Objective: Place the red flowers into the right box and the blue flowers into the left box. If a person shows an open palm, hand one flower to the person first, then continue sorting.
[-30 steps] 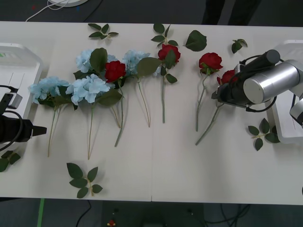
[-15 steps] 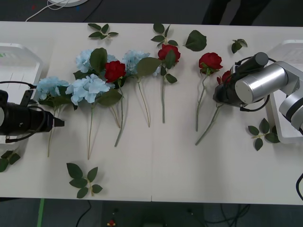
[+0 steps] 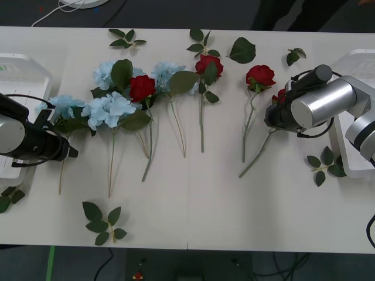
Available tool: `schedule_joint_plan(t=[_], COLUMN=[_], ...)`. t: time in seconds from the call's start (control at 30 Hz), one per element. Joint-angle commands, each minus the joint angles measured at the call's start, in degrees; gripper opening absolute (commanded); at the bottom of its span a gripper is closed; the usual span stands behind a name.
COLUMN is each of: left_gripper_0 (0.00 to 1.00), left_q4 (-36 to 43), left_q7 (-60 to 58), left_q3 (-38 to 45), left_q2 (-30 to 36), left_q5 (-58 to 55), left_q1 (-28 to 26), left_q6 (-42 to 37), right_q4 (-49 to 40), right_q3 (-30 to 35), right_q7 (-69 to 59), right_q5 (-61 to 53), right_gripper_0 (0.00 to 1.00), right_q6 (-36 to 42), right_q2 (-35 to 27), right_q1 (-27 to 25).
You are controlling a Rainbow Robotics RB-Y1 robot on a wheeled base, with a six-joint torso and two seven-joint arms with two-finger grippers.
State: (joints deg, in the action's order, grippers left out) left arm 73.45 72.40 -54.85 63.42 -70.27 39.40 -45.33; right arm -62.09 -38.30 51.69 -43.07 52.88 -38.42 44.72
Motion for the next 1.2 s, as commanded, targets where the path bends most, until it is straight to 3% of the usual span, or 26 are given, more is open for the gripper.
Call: schedule_joint_plan(t=[0.03, 0.43, 0.5, 0.57, 0.6, 0.67, 0.9, 1.2], left_gripper_0=[1.00, 0.96, 0.85, 0.61, 0.45, 0.00, 0.00, 0.00], left_q4=[-0.15, -1.38, -1.65, -1.82, -1.74, -1.74, -1.74, -1.91], left_q7=[-4.55, -5.96, -6.22, -6.49, -6.66, -6.84, -7.19, -7.28], left_q3=[-0.08, -0.43, -0.43, -0.43, -0.43, -0.43, -0.43, -0.43], left_q2=[0.21, -3.92, -4.62, -5.42, -5.68, -5.94, -6.03, -5.42], left_q5=[1.71, 6.37, 7.25, 8.39, 8.83, 9.27, 9.97, 11.03], left_q1=[2.17, 2.43, 2.52, 2.52, 2.52, 2.52, 2.52, 2.61], left_q6=[0.59, 0.59, 0.59, 0.59, 0.59, 0.59, 0.59, 0.50], right_q4=[-0.14, -4.09, -5.41, -6.99, -7.61, -9.10, -10.25, -7.96], right_q3=[0.07, 0.07, 0.16, 0.16, 0.34, 1.57, 11.94, 14.22], right_q7=[-1.68, 0.69, 1.22, 1.92, 2.27, 3.41, 19.32, 29.52], right_q5=[0.36, 2.11, 2.55, 3.17, 3.61, 4.40, 4.13, 3.70], right_gripper_0=[0.00, 0.00, 0.00, 0.00, 0.00, 0.00, 0.00, 0.00], right_q6=[-0.58, -0.58, -0.50, -0.23, 0.30, 2.23, 9.00, 10.32], right_q2=[1.16, -1.48, -2.45, -3.68, -4.20, -5.26, -9.74, -20.29], right_q1=[2.48, 2.48, 2.48, 2.48, 2.48, 2.48, 1.34, 1.51])
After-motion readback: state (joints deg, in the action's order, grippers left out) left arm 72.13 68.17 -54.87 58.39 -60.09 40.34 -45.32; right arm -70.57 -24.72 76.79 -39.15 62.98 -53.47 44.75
